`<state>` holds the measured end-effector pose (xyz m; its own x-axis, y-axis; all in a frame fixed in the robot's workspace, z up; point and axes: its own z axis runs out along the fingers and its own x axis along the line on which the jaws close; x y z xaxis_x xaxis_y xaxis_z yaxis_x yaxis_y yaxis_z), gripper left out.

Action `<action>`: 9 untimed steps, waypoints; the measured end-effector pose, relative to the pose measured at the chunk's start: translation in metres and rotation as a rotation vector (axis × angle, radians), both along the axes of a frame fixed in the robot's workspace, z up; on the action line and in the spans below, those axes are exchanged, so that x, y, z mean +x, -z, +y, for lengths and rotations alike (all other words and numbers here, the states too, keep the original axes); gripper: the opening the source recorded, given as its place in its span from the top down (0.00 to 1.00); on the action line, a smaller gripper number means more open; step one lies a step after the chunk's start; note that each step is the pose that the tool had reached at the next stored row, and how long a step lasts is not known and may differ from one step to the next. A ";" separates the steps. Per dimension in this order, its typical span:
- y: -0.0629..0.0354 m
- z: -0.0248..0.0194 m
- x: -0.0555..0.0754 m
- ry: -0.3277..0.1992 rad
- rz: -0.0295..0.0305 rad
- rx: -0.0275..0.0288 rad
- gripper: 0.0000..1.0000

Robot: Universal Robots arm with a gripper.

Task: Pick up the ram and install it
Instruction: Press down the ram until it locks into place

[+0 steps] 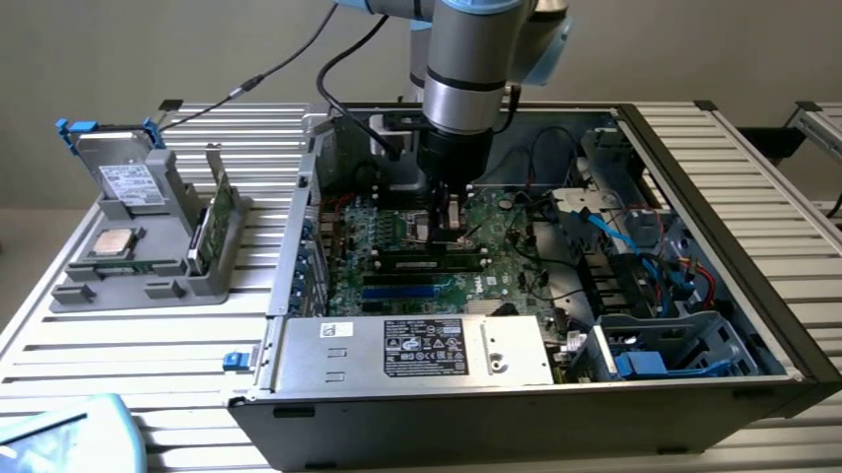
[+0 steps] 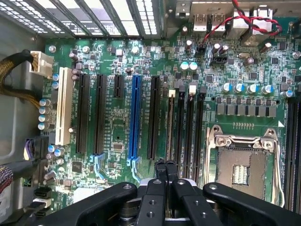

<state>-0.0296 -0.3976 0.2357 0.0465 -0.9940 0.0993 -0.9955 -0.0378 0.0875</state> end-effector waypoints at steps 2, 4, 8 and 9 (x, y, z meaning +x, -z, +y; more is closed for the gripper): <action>0.0000 0.0000 0.000 0.000 0.0000 0.0000 0.90; 0.0000 0.0000 0.000 0.000 0.0000 0.0000 0.90; 0.0000 0.0000 0.000 0.000 0.0000 0.0000 0.90; 0.0000 0.0000 0.000 0.000 0.0000 0.0000 0.90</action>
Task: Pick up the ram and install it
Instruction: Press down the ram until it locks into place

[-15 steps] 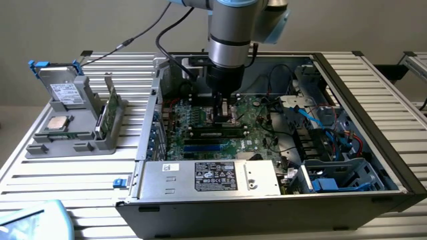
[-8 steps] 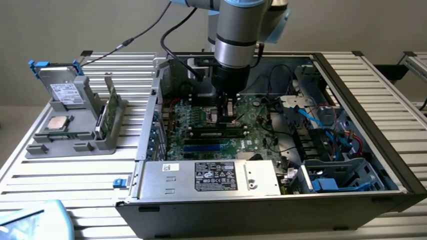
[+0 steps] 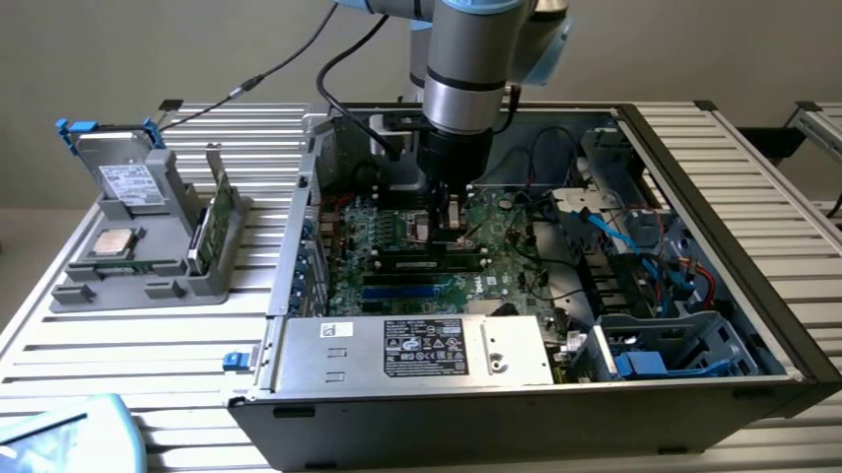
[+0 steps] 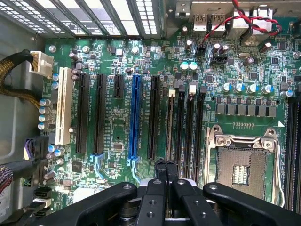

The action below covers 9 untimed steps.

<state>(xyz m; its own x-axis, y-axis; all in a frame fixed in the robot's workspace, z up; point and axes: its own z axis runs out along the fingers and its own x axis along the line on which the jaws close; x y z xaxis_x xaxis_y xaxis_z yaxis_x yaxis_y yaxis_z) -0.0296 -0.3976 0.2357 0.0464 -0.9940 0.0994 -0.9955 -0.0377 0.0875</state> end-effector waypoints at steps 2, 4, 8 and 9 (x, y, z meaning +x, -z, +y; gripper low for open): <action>0.0000 0.0000 0.000 0.000 0.0000 0.0000 0.90; 0.0000 0.0000 0.000 0.000 0.0000 0.0000 0.90; 0.0001 0.0000 0.000 0.051 0.0000 -0.0001 0.90; 0.0002 0.0000 0.000 0.068 0.0000 0.0001 0.90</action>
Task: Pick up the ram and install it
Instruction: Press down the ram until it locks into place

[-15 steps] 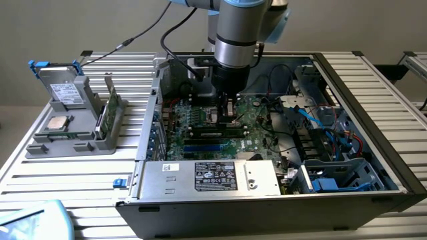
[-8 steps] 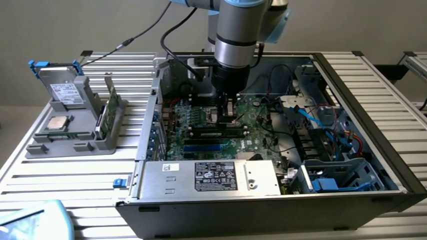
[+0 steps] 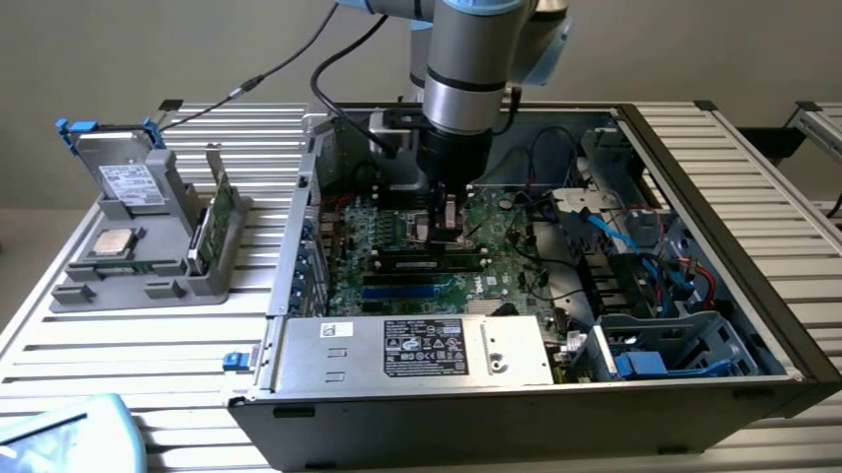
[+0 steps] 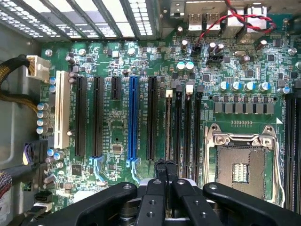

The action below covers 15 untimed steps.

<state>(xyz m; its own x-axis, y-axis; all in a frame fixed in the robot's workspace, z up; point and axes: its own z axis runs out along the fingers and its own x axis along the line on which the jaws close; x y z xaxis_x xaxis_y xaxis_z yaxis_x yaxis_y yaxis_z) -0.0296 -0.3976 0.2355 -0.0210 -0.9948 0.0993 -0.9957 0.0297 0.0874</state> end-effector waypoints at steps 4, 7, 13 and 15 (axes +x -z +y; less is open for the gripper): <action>0.0004 0.0000 0.000 0.071 0.0000 0.0000 0.90; 0.0007 0.0000 0.000 0.124 0.0001 0.0000 0.90; 0.0014 0.0000 0.000 0.230 0.0000 0.0000 0.90; 0.0016 0.0000 0.000 0.263 0.0000 0.0000 0.90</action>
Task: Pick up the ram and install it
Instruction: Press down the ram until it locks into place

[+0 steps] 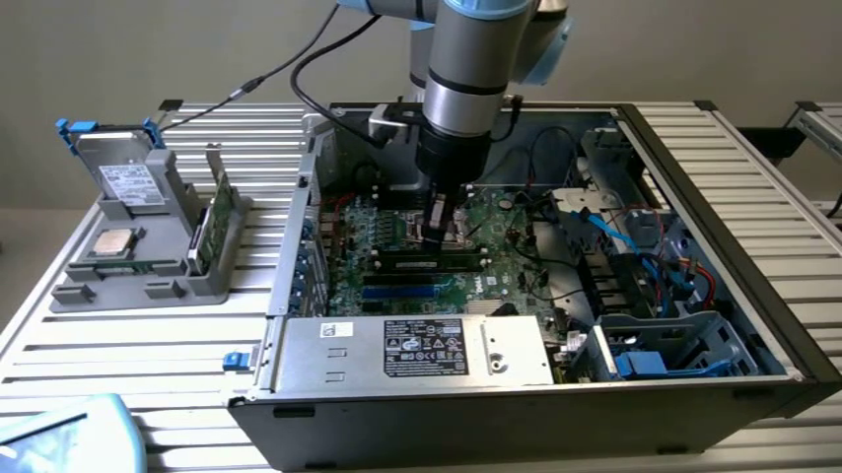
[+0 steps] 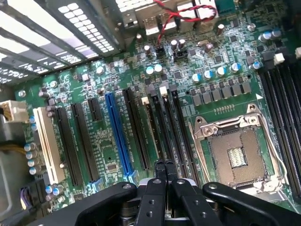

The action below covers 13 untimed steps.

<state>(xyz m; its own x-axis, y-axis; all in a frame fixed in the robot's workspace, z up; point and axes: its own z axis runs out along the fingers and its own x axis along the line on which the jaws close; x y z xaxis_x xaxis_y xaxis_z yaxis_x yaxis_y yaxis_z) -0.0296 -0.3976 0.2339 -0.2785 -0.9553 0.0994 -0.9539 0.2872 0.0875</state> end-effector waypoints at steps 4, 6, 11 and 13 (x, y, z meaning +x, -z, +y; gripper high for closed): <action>0.0003 0.0000 0.000 0.058 0.0000 -0.0009 0.90; 0.0002 0.0000 0.000 0.089 -0.0007 -0.0045 0.90; 0.0003 0.0000 0.000 0.140 -0.0054 -0.0069 0.90; 0.0002 0.0000 0.000 0.165 -0.0072 -0.0074 0.90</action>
<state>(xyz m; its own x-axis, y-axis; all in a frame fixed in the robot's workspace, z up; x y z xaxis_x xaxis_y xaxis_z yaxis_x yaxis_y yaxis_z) -0.0296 -0.3976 0.2336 -0.4320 -0.8959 0.1036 -0.8944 0.4403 0.0781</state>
